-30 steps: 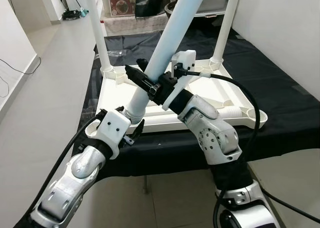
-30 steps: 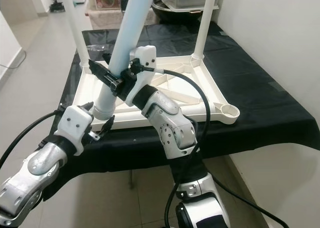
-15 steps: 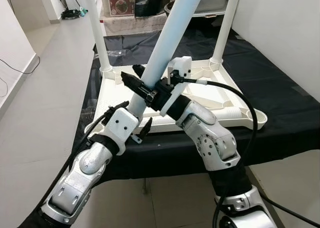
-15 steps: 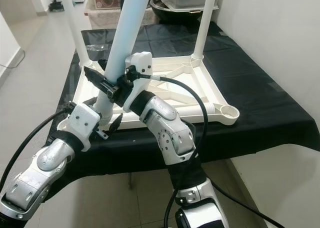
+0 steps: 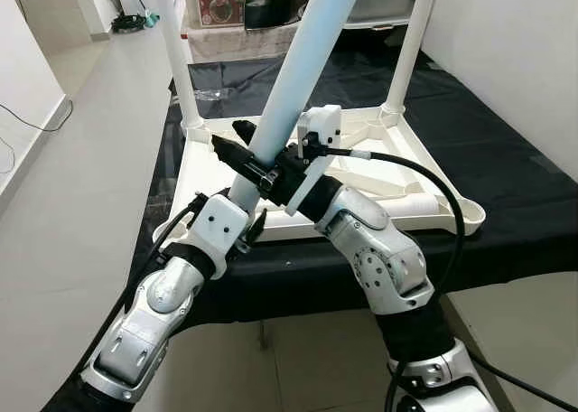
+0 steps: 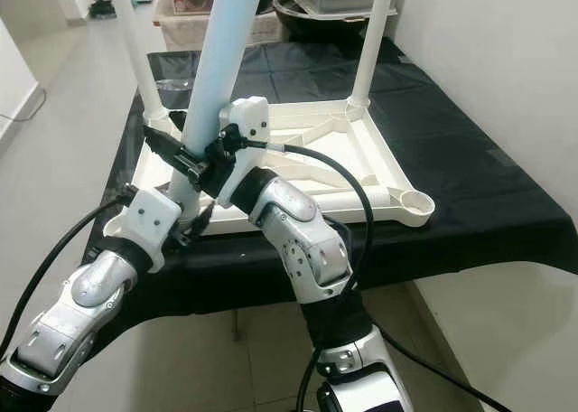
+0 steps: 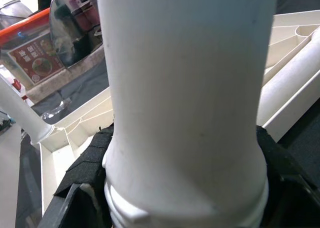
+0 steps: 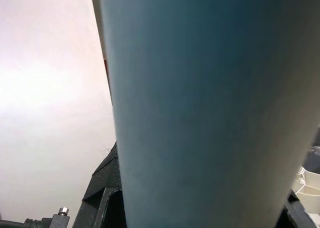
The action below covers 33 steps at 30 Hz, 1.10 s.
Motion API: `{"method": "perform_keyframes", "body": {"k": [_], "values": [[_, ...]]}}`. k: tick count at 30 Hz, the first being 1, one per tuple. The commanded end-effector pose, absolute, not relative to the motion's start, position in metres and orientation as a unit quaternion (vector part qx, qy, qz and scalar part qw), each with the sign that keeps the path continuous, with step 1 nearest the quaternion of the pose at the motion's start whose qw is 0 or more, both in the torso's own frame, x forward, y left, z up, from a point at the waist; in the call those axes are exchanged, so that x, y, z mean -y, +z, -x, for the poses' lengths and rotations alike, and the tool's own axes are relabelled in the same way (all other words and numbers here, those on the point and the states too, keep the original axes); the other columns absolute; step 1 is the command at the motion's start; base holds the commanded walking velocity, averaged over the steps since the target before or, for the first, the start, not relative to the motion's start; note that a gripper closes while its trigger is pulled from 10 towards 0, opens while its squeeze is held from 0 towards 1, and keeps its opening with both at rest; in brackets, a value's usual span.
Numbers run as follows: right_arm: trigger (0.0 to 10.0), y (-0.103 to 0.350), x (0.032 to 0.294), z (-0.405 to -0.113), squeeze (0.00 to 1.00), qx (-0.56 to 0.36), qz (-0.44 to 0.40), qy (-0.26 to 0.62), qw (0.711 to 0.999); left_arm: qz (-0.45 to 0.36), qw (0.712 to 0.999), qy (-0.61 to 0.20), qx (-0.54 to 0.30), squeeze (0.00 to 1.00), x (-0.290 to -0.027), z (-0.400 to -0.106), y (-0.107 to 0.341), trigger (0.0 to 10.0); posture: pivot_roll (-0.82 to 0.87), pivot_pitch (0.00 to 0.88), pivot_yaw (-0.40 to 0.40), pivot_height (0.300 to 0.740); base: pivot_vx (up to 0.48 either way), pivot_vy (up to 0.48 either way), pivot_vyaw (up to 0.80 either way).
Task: Building children table
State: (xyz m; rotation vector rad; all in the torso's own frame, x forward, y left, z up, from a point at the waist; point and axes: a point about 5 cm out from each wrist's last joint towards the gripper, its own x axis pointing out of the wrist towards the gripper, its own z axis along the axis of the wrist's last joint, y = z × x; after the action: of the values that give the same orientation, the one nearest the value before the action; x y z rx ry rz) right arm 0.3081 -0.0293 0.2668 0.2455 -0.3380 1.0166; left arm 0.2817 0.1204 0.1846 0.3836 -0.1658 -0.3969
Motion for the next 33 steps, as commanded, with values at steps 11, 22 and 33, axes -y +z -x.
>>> {"method": "perform_keyframes", "body": {"k": [11,22,33], "values": [[10.0,0.270,0.026,-0.307,1.00,0.170,-0.113,0.477,0.855,-0.203,0.953,-0.210,0.080,0.00,-0.116,-0.279,0.177,10.0,-0.04,0.081,0.006,0.740,0.000,0.000,0.00],[10.0,0.274,0.026,-0.308,0.00,0.170,-0.119,0.476,0.854,-0.207,0.952,-0.214,0.076,0.00,-0.117,-0.278,0.174,10.0,-0.04,0.080,0.009,0.740,0.000,0.000,0.00],[10.0,0.276,0.026,-0.308,0.00,0.172,-0.115,0.477,0.854,-0.211,0.949,-0.222,0.068,0.00,-0.115,-0.275,0.167,10.0,-0.04,0.077,0.011,0.740,0.000,0.000,0.00]]}}
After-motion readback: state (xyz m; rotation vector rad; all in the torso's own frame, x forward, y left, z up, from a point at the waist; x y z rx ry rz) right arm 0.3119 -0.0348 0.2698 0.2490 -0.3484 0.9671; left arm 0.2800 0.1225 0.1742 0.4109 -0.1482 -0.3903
